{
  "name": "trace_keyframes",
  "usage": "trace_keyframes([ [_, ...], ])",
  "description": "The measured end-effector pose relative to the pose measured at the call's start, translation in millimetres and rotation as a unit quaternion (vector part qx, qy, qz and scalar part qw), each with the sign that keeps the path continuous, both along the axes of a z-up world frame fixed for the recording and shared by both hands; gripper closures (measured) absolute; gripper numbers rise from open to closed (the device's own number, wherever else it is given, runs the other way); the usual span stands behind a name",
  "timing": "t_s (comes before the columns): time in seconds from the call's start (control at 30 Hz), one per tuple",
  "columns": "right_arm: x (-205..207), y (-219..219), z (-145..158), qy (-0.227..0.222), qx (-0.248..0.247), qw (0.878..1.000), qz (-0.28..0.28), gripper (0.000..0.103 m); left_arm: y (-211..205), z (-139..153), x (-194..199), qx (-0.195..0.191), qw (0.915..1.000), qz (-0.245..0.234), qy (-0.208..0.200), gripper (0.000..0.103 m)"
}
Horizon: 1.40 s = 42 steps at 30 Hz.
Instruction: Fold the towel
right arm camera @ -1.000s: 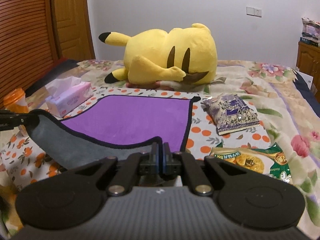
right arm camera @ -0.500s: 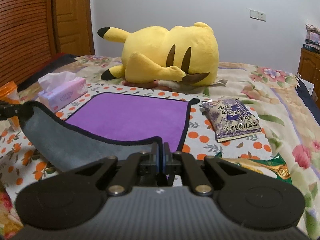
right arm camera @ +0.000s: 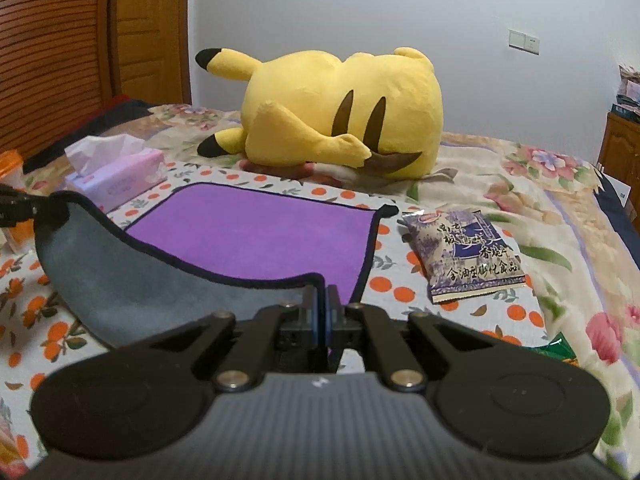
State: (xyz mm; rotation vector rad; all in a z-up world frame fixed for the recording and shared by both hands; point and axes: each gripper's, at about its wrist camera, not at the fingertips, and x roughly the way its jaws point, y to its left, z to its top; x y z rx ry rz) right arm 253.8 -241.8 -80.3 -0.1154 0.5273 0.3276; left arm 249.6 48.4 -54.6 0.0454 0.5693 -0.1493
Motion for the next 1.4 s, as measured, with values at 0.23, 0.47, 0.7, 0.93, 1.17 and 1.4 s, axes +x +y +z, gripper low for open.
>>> trace_keyframes([
  [0.23,7.7,3.7,-6.5,0.001,-0.015,1.000,0.007,0.099,-0.3,-5.5,8.9,0.006,1.0000,-0.002,0.005,0.097],
  [0.47,13.9,5.7,-6.0,-0.002,-0.017,1.000,0.010,0.099,-1.6,-4.1,13.9,0.003,1.0000,-0.006,0.003,0.098],
  [0.7,15.1,4.0,5.4,-0.017,-0.004,1.000,0.010,0.099,-2.8,6.2,14.3,-0.004,0.9999,-0.010,-0.007,0.098],
  [0.93,20.1,1.4,23.1,-0.042,0.007,0.999,0.006,0.099,-3.6,21.6,16.1,-0.012,0.9996,-0.009,-0.024,0.098],
  [1.17,29.1,1.9,37.1,-0.067,0.009,0.998,0.005,0.099,-10.3,40.4,24.9,-0.013,0.9988,-0.021,-0.043,0.098],
  [1.4,43.5,3.4,43.8,-0.083,0.004,0.997,0.005,0.099,-12.3,46.3,42.5,-0.005,0.9986,-0.017,-0.050,0.098],
])
